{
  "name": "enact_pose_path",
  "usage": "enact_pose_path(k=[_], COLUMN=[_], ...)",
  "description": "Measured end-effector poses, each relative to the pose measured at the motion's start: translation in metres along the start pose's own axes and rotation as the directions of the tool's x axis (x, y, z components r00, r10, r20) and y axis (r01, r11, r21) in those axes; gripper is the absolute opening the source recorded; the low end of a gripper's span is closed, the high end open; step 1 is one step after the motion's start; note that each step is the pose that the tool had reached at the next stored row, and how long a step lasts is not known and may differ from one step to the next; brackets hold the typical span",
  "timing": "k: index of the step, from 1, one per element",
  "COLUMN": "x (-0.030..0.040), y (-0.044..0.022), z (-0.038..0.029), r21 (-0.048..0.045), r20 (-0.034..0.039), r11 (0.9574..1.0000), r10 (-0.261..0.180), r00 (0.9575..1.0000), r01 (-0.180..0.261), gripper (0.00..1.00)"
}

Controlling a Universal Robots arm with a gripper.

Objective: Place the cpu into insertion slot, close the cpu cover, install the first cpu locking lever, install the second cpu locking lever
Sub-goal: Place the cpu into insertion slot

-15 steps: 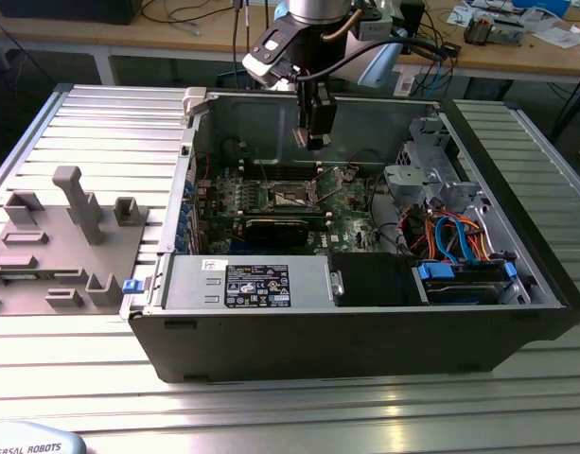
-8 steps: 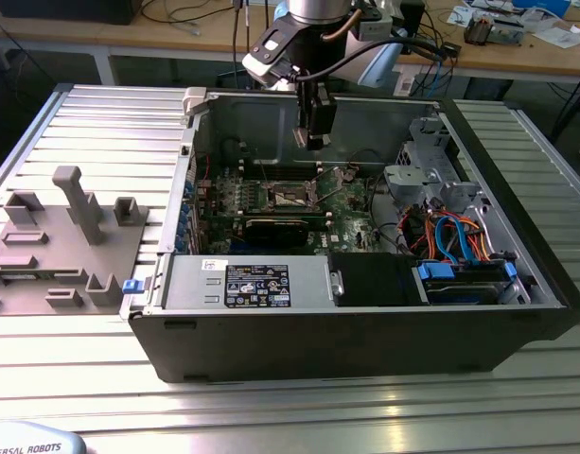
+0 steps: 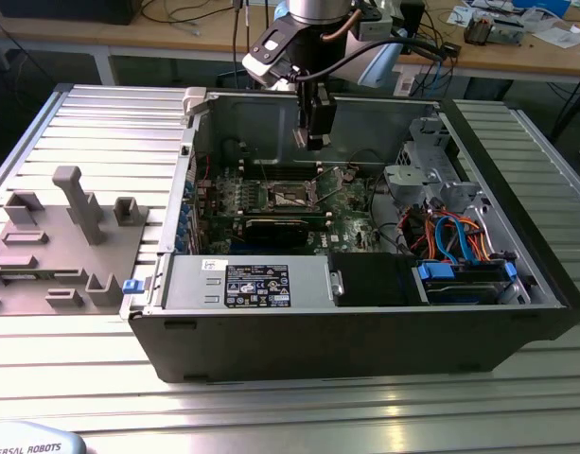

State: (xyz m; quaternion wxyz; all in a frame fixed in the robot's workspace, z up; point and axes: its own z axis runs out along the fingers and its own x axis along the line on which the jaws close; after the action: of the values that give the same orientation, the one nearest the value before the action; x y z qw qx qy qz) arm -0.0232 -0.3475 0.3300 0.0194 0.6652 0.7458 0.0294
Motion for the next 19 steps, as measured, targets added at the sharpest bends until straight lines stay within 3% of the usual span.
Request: enact_pose_path(k=[19], x=[0.0000], y=[0.0000], z=[0.0001], r21=[-0.0003], r20=[0.0014], r11=[0.9998], r10=[0.021], r00=[0.9998], r01=[-0.021], gripper=[0.54])
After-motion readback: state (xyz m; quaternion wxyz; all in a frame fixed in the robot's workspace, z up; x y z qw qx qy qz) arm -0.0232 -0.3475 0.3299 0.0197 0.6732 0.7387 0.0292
